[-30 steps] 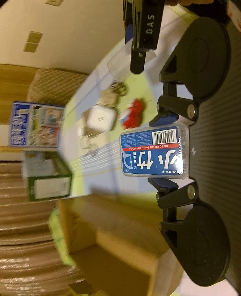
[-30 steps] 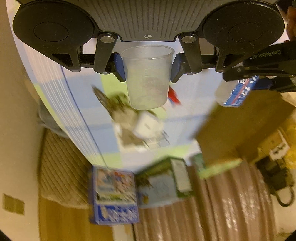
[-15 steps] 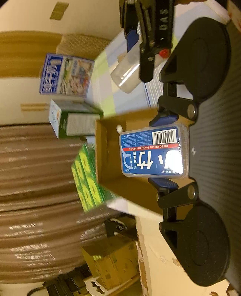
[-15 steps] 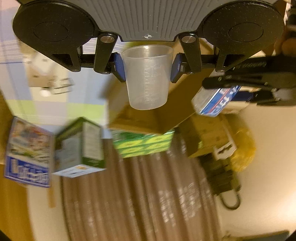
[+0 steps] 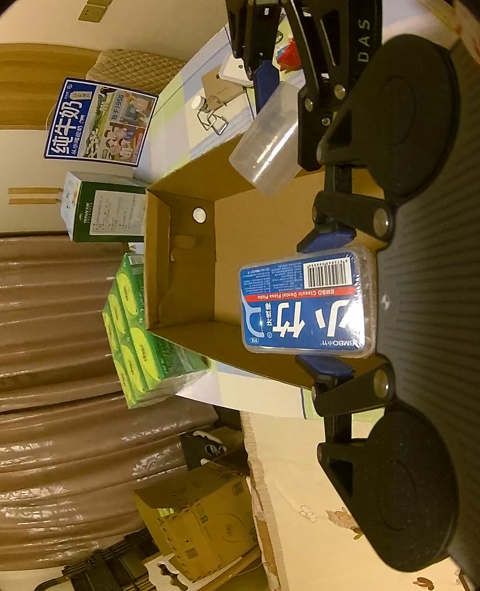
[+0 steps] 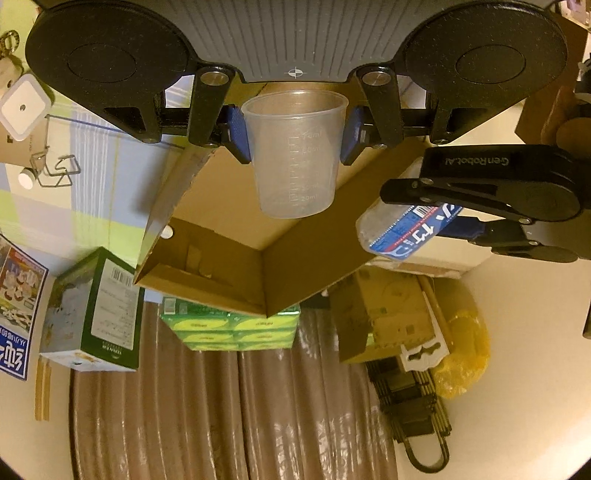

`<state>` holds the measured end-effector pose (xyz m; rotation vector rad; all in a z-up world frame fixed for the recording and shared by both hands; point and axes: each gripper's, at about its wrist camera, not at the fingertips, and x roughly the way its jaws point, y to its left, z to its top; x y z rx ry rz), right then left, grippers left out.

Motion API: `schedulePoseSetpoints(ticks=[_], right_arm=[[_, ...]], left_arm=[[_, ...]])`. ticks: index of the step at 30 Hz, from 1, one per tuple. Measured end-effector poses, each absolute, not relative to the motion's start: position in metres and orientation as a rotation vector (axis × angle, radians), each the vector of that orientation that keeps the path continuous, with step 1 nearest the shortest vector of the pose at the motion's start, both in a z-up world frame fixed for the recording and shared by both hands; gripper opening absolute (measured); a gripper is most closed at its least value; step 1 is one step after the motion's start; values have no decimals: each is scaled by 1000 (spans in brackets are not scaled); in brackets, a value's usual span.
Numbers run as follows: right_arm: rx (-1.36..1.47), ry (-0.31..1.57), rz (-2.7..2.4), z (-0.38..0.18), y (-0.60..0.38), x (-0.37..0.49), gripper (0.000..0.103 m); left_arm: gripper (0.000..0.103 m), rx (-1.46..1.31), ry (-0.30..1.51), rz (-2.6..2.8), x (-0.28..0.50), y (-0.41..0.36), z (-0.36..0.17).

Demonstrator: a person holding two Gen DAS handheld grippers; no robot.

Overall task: Organize rigid objects
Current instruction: 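Carry the blue box and the cup over the open cardboard box with both tools, then open the left tool to drop the blue box while the right tool releases the cup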

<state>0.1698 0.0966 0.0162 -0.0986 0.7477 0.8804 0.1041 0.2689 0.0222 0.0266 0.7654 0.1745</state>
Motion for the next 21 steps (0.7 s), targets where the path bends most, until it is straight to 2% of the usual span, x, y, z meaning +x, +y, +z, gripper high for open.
schedulePoseSetpoints(ticks=[21], right_arm=[[-123,742,897,7,96,166,50]], left_arm=[[52,18,777,202,104,272,12]])
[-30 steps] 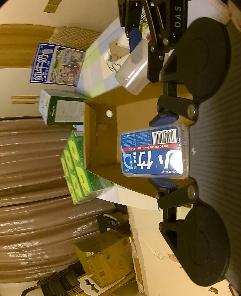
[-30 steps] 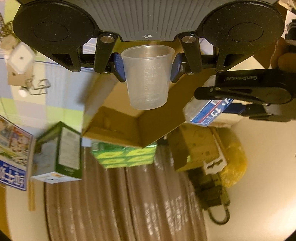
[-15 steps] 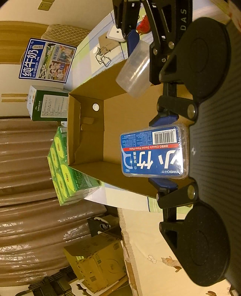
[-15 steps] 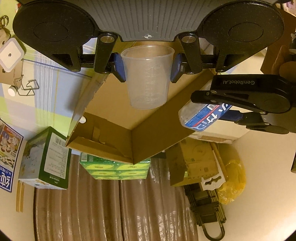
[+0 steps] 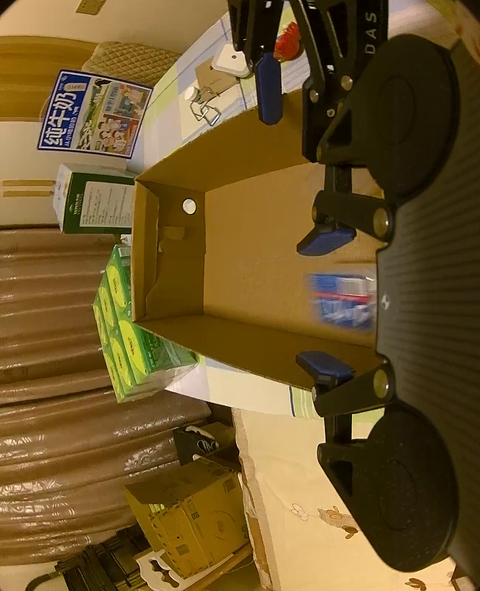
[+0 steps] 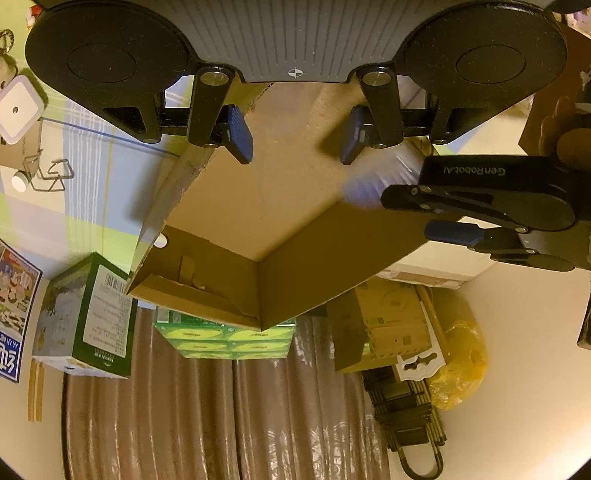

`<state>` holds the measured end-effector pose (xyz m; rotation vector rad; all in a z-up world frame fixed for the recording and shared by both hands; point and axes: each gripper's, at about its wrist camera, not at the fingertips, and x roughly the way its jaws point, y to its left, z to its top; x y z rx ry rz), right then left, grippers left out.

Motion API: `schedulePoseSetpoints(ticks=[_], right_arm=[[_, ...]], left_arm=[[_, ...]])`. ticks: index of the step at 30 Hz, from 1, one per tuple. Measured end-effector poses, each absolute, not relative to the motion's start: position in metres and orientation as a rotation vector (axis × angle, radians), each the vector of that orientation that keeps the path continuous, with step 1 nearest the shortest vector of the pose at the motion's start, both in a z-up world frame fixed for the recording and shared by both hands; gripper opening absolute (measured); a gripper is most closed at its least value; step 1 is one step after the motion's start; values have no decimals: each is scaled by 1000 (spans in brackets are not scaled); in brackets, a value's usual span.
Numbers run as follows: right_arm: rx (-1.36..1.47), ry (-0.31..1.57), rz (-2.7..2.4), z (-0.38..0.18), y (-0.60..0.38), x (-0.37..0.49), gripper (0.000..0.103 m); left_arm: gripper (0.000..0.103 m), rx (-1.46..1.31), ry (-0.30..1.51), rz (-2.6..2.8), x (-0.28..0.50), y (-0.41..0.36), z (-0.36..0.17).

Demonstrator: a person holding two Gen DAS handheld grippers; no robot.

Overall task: Organize rigid objects
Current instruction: 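Open the left tool to drop the blue box while the right tool releases the cup, then bring both open tools back over the remaining objects on the table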

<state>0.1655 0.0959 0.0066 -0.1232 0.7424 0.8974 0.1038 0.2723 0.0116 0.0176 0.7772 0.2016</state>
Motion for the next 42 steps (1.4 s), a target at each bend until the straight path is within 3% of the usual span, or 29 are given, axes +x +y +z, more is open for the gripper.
schedulePoseSetpoints(ticks=[15,25,42], right_arm=[[-14,652,814,37,8,121,57],[62,723,608,26,-101,88,61],[126,747,390,19,-222,70,63]], left_arm=[[52,-31,686,235,59,246,54],[52,-27,621,157,30,169,76],[54,-72,680,-7,32,54,41]])
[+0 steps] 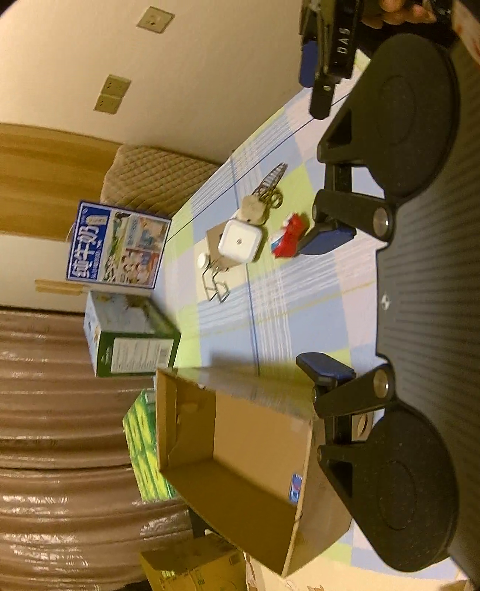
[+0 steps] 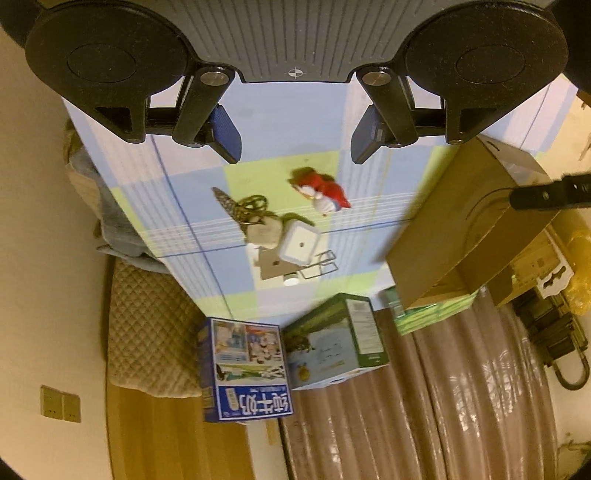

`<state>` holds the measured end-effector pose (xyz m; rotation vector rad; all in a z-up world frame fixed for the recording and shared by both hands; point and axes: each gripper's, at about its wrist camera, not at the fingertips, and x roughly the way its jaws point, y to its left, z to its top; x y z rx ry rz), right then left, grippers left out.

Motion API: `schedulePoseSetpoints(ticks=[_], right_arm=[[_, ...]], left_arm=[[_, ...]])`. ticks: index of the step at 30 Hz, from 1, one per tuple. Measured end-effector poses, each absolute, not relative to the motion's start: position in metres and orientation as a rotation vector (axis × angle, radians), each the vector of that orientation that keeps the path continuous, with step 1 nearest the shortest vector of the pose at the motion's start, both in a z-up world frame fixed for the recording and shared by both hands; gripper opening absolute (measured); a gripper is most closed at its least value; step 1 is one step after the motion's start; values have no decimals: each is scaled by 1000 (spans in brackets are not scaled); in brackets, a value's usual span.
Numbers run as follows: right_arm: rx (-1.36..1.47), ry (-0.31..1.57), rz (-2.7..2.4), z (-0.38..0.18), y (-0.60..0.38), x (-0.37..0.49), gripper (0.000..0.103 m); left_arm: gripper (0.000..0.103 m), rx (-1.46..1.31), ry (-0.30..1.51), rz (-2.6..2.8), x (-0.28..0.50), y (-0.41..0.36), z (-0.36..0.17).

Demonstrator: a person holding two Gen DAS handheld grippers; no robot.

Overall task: Organize rigid objects
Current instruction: 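Bring both open tools back over the remaining objects on the table, then grasp the red Doraemon figure with the left tool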

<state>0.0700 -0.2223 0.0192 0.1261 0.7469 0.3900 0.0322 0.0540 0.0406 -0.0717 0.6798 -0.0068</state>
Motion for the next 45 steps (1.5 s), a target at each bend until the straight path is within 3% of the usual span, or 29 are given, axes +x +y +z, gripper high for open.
schedulePoseSetpoints(ticks=[27,36,45], right_arm=[[136,781,336,-2,-253,99,64],[127,786,358,-15,-257,136,64],[92,763,380,-33,-255,187,64]], left_arm=[[71,-29,729,-89,75,11,-10],[79,14,743,-128,114,0,-34],[79,107,756,-187,156,-19,-65]])
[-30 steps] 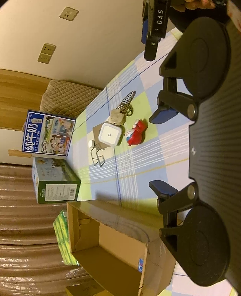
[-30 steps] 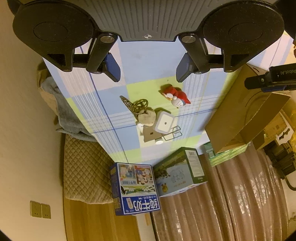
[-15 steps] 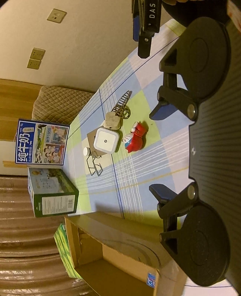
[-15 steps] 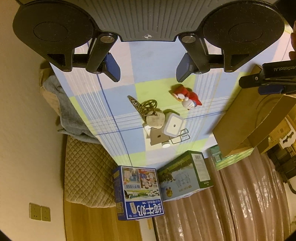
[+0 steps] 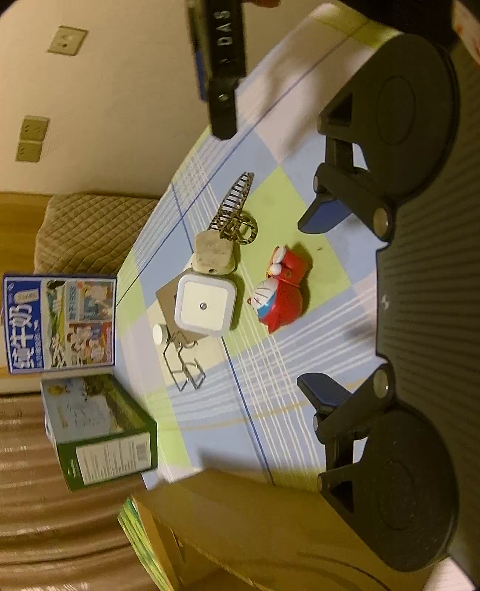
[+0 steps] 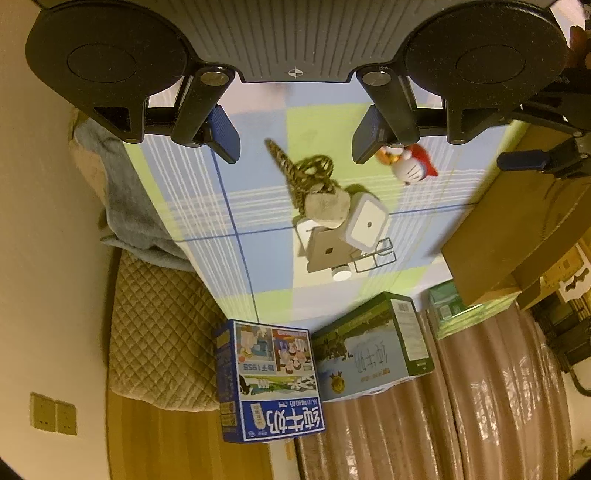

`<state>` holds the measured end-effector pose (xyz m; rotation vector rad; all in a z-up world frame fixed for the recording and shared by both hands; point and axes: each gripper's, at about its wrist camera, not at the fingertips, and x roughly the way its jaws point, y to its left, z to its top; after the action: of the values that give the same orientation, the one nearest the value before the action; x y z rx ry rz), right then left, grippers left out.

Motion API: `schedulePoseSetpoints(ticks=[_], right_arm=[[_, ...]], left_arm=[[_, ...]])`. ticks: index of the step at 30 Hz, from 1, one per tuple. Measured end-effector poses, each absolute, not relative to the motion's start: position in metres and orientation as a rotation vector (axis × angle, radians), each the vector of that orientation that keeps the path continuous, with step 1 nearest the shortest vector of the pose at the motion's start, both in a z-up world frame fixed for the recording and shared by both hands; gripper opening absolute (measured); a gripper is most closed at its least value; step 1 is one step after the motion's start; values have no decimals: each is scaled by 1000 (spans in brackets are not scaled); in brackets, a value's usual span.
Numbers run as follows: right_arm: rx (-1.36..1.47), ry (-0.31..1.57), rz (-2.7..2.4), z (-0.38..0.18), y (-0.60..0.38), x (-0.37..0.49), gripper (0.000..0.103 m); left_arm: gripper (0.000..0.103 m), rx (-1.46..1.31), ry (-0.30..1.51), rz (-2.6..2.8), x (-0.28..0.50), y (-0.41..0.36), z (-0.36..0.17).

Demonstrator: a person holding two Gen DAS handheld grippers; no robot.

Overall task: Organize rigid objects
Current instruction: 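Grasp the red Doraemon figure with the left tool, then grasp the leopard-print strap with the right tool while the left tool holds the figure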

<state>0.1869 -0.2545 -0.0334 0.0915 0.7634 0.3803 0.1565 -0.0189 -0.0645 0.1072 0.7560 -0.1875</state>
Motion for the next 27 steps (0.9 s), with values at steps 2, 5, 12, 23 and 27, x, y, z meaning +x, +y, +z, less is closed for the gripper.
schedulePoseSetpoints(ticks=[2,5,12,23,27], right_arm=[[85,764,385,-41,-253,197,64],[76,761,391,-53,-251,210,64],[82,798,402,-76,-249,230,64],[87,845,391,-87,-246,246,64],[72,853,396,-89,-244,247,64]], left_arm=[[80,134,753,-197,166,-24,-73],[82,167,753,-214,180,-30,-85],[85,264,755,-261,206,-38,-110],[76,339,709,-317,217,-42,-121],[69,346,712,-334,217,-43,-123]])
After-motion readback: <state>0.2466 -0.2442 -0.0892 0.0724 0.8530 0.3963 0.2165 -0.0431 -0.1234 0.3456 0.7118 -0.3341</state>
